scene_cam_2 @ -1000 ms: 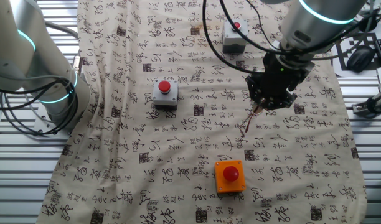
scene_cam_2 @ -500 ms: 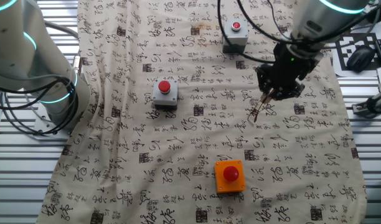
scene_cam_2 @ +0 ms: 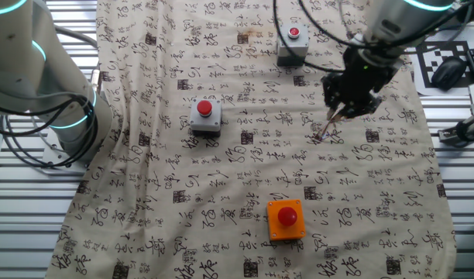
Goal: Unfold the leg of the glasses (with one hand)
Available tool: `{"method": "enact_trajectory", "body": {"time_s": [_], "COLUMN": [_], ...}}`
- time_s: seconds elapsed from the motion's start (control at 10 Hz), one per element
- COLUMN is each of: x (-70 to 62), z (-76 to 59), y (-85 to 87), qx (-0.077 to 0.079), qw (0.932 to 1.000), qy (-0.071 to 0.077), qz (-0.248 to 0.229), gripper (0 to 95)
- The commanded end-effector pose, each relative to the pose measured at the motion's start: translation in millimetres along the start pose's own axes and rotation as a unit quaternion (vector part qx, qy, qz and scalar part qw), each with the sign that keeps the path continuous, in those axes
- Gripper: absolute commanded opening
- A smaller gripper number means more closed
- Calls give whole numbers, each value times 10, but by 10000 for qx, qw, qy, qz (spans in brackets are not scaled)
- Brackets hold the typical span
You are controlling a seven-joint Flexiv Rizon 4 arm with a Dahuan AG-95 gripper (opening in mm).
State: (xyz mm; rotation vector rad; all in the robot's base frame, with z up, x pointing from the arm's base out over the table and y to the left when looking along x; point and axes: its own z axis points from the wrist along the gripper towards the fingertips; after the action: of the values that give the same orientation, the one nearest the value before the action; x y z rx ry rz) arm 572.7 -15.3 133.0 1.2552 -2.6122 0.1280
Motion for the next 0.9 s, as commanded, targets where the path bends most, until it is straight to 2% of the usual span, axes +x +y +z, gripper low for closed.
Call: {"method": "enact_trajectory", "body": {"time_s": [0.1,0.3,0.4,0.8,0.9], "x": [-62,-170,-198,-236,-249], "z": [-64,-164,-191,-194,-192], "y": [-15,-36,-40,-32,-28], "qx": [-29,-43,-57,-174,-238], "qw": [10000,10000,9999,9995,9992], "qy": [-40,-39,-60,-210,-293], "qz": [-3,-69,-97,-131,-105], "gripper": [950,950,760,760,570]}}
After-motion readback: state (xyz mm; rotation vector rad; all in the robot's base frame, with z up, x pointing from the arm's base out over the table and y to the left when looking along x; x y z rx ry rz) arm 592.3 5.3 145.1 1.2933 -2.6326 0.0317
